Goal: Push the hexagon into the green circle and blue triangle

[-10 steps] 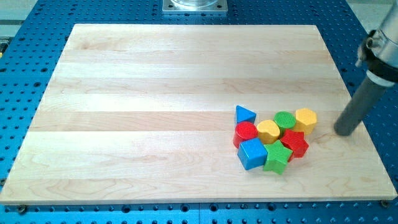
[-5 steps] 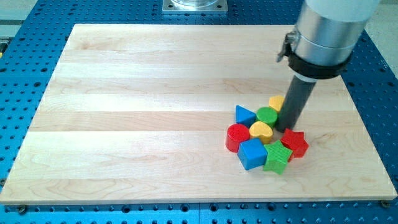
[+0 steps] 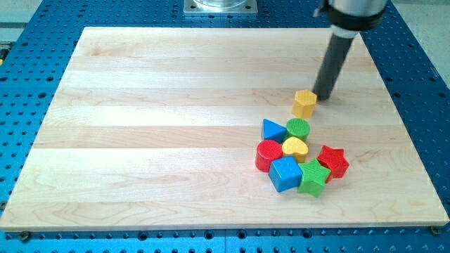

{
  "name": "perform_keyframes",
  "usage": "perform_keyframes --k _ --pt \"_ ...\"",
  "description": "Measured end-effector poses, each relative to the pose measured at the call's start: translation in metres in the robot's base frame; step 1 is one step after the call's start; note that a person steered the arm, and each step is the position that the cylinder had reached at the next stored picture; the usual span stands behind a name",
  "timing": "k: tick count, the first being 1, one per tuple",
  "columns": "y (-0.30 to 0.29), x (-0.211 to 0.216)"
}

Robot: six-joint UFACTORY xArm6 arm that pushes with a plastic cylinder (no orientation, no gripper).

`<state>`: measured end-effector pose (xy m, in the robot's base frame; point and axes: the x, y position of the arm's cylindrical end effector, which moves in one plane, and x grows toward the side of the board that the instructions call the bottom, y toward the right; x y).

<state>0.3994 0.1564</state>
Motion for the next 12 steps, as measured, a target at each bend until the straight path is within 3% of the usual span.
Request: perform_keyframes --k 1,2,3,5,8,11,12 --pt "-0.055 0.028" --pt "-0.06 0.005" --pt "-0.072 0.02" --pt "-0.072 0.052" --pt "-0.074 0.034" --pt "-0.089 0.074" --pt "-0.089 0.065"
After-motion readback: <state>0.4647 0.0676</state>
